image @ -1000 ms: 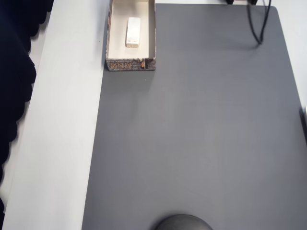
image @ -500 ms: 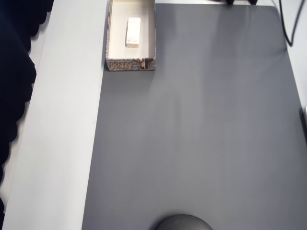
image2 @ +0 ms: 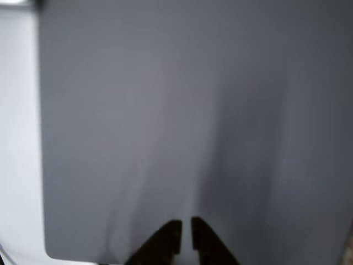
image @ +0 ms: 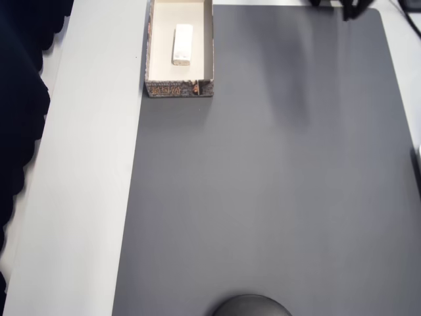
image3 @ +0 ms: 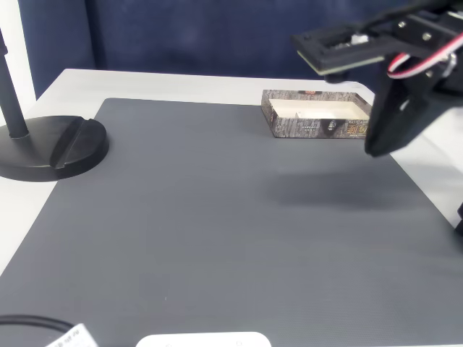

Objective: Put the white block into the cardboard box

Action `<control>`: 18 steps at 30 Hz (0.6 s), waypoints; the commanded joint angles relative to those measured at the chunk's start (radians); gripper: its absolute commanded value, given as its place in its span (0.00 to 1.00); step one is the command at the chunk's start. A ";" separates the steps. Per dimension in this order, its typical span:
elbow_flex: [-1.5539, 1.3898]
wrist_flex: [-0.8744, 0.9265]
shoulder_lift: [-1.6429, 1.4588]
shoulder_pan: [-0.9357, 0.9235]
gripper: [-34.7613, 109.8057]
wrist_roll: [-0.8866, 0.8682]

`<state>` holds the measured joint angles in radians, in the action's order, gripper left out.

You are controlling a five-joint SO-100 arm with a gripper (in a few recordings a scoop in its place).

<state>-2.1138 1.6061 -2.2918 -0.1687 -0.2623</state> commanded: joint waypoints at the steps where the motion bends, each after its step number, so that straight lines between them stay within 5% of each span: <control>1: -0.118 -0.025 -0.158 0.064 0.23 0.057; 10: -0.342 -0.133 -0.402 0.132 0.23 0.046; 18: -0.577 -0.446 -0.552 0.176 0.23 0.094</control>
<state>-2.6139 1.2916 -2.7780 -0.0107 -0.2071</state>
